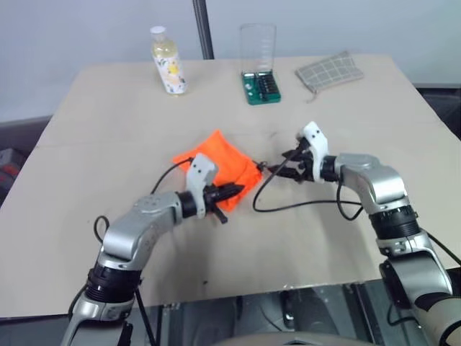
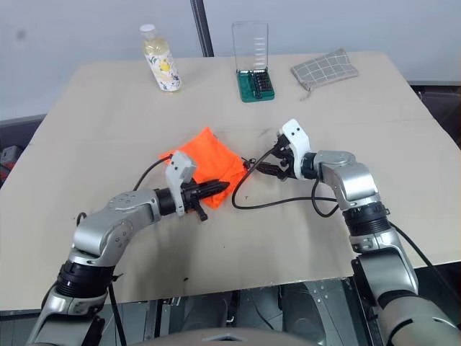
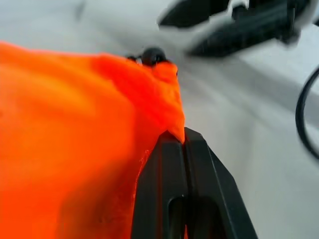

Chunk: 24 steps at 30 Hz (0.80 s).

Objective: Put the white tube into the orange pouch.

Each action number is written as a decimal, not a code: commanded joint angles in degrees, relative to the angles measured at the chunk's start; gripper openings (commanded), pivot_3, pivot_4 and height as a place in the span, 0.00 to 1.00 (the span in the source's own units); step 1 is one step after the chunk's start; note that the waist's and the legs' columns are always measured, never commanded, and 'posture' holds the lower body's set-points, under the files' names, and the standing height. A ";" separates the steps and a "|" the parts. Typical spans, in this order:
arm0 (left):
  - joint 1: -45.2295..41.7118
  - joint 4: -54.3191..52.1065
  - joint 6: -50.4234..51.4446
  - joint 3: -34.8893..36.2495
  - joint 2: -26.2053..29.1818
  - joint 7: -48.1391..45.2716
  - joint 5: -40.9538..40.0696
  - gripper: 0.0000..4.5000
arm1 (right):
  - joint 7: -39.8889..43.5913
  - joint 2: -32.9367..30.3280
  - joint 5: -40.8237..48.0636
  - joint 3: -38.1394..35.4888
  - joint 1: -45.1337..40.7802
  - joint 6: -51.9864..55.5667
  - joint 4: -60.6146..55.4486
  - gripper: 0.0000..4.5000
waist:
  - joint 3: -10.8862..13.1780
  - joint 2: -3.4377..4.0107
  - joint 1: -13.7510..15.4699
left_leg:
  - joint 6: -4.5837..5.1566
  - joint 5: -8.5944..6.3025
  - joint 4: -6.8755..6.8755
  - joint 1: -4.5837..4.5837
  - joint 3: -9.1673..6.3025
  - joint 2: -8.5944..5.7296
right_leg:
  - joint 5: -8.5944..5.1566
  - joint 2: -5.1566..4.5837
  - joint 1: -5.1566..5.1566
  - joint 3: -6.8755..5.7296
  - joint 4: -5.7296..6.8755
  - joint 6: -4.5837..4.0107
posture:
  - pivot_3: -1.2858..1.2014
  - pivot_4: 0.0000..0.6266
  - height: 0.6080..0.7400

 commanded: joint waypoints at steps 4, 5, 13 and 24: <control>0.74 -1.76 -1.54 0.45 0.38 -0.31 1.35 0.00 | -3.13 -2.53 -12.85 8.67 2.11 -21.40 4.64 0.82 | 0.00 0.00 0.25 | -0.02 0.01 0.01 -0.01 0.04 -0.03 | 0.00 -0.01 0.00 -0.01 -0.03 0.01 | 0.52 0.24 1.00; 0.83 -1.72 -1.54 0.62 0.60 -0.47 1.45 0.00 | -4.01 -2.36 -14.44 9.34 1.90 -24.33 6.53 0.82 | 0.00 0.00 0.25 | -0.11 0.07 0.01 -0.01 0.05 -0.03 | 0.00 -0.01 0.00 0.00 -0.03 0.01 | 0.52 0.24 1.00; 1.51 -2.20 -1.34 0.86 1.28 -0.32 1.55 0.00 | -4.67 2.86 -14.13 8.04 0.51 -29.29 13.25 0.82 | -0.02 -0.02 0.15 | -0.20 0.12 0.02 0.06 0.10 0.01 | 0.00 0.03 0.02 0.04 0.01 0.00 | 0.52 0.24 1.00; 1.39 -3.08 -0.52 1.20 1.12 0.16 0.90 0.00 | -2.92 6.35 -15.70 7.24 -2.41 -42.28 27.61 0.52 | -0.02 -0.02 -0.53 | 0.00 0.00 0.00 0.39 0.09 0.01 | 0.00 0.03 0.37 0.05 0.00 0.00 | 0.52 0.24 1.00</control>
